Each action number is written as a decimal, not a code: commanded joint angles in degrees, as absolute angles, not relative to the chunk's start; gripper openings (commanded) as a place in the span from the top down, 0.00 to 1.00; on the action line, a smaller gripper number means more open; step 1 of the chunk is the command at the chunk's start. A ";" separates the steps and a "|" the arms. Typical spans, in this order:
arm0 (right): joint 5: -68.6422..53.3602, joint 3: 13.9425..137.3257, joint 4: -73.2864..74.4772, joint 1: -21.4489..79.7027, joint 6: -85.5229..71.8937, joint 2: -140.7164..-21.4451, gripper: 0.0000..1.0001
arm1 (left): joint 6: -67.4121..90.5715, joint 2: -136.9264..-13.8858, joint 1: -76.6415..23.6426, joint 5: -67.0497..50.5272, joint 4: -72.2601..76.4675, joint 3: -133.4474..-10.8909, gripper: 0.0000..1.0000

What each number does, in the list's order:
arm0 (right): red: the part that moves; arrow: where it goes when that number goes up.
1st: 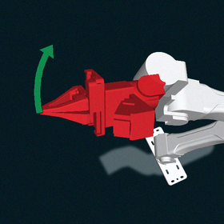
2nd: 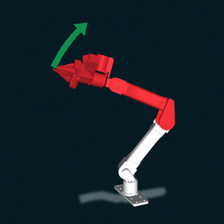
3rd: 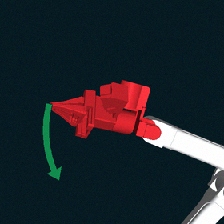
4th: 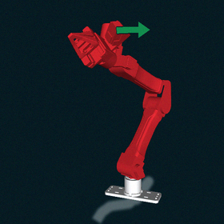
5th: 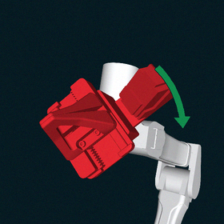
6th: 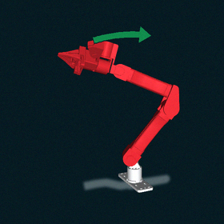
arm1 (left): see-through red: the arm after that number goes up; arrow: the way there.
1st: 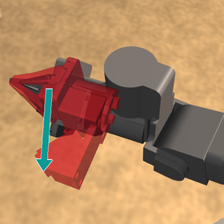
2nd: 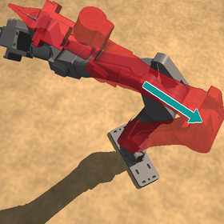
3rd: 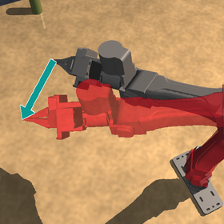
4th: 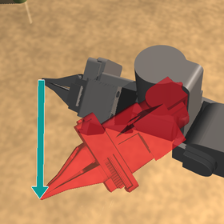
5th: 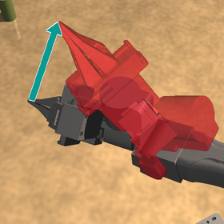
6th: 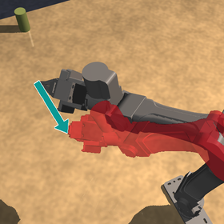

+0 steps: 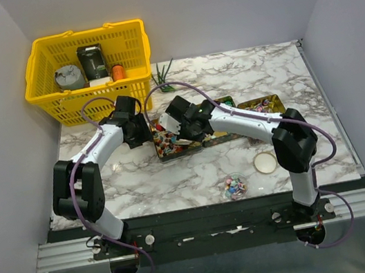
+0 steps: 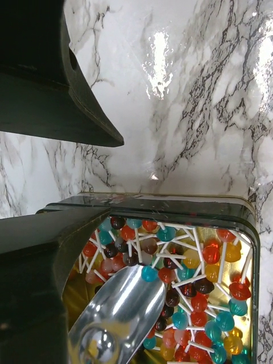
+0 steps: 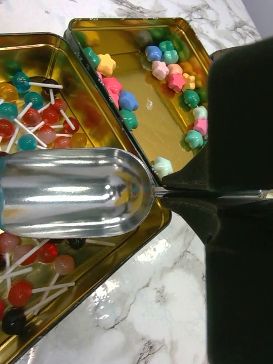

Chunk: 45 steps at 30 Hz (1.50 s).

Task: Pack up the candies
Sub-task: Scoop the fake candies from the storage box.

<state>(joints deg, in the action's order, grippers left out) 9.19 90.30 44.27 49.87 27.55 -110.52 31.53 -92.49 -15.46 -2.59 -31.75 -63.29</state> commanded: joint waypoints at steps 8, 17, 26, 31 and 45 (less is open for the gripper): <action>4.22 97.47 46.49 49.92 20.57 -117.77 0.99 | 30.76 -92.37 -15.29 -5.36 -30.50 -64.16 0.44; 0.79 100.46 48.43 48.43 11.52 -121.29 0.99 | 30.76 -92.02 -15.29 -5.80 -29.88 -63.11 0.45; -2.45 103.27 48.43 46.41 4.66 -123.84 0.99 | 31.29 -91.67 -15.29 -6.06 -29.71 -62.23 0.47; -4.74 105.81 48.43 46.14 3.43 -125.94 0.99 | 31.73 -91.58 -15.29 -7.12 -29.09 -61.26 0.47; -4.31 106.09 44.39 45.79 0.79 -128.15 0.99 | 33.66 -92.81 -15.47 -11.95 -25.75 -58.89 0.55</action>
<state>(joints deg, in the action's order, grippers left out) -4.16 107.72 47.42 45.89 2.52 -125.99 32.75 -92.49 -15.44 -8.84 -27.53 -59.75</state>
